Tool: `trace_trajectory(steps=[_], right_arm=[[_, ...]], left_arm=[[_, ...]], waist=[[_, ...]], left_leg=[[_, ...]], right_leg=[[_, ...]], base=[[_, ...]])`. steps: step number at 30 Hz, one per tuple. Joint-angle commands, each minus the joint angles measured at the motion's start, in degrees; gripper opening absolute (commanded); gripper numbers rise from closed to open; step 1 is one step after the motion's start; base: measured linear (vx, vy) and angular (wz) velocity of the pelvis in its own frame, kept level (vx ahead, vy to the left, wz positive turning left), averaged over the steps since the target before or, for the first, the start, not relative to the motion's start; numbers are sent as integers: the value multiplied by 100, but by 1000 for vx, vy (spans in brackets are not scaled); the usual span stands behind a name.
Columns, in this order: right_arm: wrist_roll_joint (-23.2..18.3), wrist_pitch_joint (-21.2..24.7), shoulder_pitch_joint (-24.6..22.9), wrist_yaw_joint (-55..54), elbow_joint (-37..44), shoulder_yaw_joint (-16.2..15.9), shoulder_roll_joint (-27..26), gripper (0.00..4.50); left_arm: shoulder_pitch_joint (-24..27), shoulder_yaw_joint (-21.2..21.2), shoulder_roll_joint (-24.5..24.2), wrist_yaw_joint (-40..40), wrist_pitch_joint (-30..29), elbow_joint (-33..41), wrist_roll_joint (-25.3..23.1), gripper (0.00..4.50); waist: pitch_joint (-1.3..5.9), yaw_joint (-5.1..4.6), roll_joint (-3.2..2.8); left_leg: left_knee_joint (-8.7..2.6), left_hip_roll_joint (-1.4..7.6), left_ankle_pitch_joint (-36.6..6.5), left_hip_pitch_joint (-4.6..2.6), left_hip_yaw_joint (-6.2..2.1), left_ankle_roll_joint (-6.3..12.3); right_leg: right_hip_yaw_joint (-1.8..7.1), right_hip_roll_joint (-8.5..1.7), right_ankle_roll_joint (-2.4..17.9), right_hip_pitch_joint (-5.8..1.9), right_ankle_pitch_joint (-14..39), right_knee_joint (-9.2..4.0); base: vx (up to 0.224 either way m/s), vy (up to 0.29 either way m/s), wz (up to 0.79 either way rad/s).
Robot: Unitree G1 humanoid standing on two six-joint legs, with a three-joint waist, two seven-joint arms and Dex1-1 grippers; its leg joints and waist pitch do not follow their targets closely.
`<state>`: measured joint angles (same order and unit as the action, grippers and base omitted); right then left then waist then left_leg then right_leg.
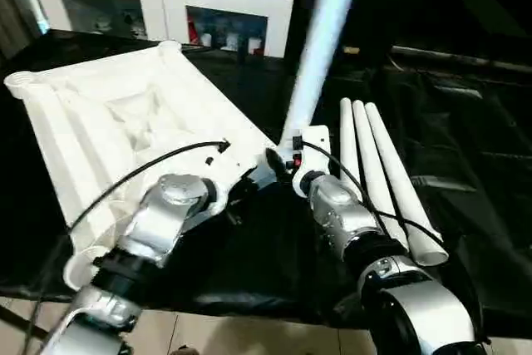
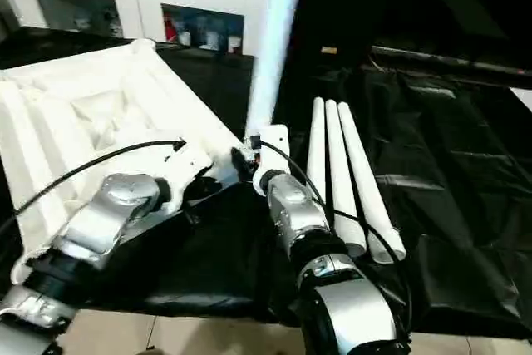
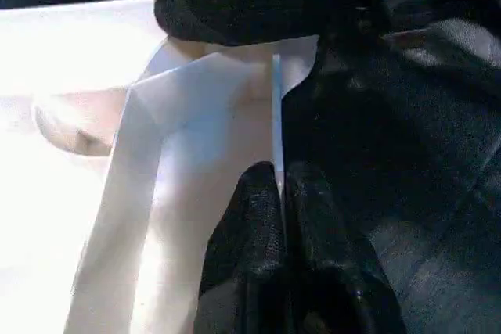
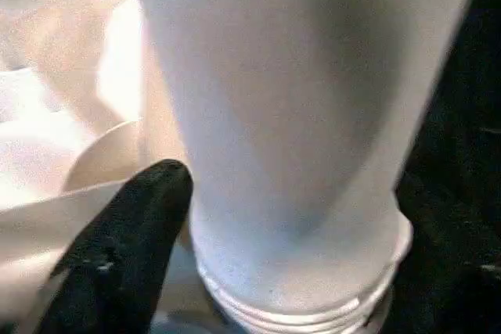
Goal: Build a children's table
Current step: Rotate leg to tighten
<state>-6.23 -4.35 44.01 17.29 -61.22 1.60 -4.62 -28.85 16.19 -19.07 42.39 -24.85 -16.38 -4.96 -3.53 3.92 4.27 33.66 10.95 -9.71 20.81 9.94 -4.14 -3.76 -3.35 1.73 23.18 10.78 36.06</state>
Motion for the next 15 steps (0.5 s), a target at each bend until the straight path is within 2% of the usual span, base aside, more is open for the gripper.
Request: trace_trajectory(steps=[1,5,7,11,13,15], right_arm=[[15,104,-41,579,264,-192,117,401],[127,311,-378,1639,953,-541,619,401],[265,350,-545,2122,1244,-782,900,401],[353,434,-739,2885,1617,-1111,1256,401],[328,540,-808,3176,1815,-1207,1383,401],[296,679,-876,3360,2037,-1269,1483,401]], left_arm=[[83,28,54,302,619,114,240,0],[301,28,-270,668,843,212,329,0],[413,16,-450,922,909,302,415,0],[593,18,-735,1468,958,441,599,0],[661,4,-817,1668,961,498,681,0],[706,-22,-862,1790,943,556,764,0]], waist=[[393,22,-38],[381,77,-58],[385,106,-44],[351,107,-52],[351,116,-44],[354,113,-44]], left_leg=[[-390,229,-1256,-33,-64,21],[-391,248,-1086,-45,-57,108],[-389,255,-1029,-36,-54,143],[-402,244,-1312,-49,-55,61],[-408,255,-1336,-57,-65,54],[-406,253,-1298,-65,-60,62]], right_leg=[[317,-499,884,-283,1268,-455],[313,-493,968,-283,1068,-436],[314,-495,972,-293,1007,-420],[320,-501,934,-267,1534,-480],[325,-505,884,-266,1638,-486],[326,-492,919,-257,1564,-481]], base=[[0,0,0],[0,0,0],[0,0,0],[0,0,0],[0,0,0],[0,0,0]])
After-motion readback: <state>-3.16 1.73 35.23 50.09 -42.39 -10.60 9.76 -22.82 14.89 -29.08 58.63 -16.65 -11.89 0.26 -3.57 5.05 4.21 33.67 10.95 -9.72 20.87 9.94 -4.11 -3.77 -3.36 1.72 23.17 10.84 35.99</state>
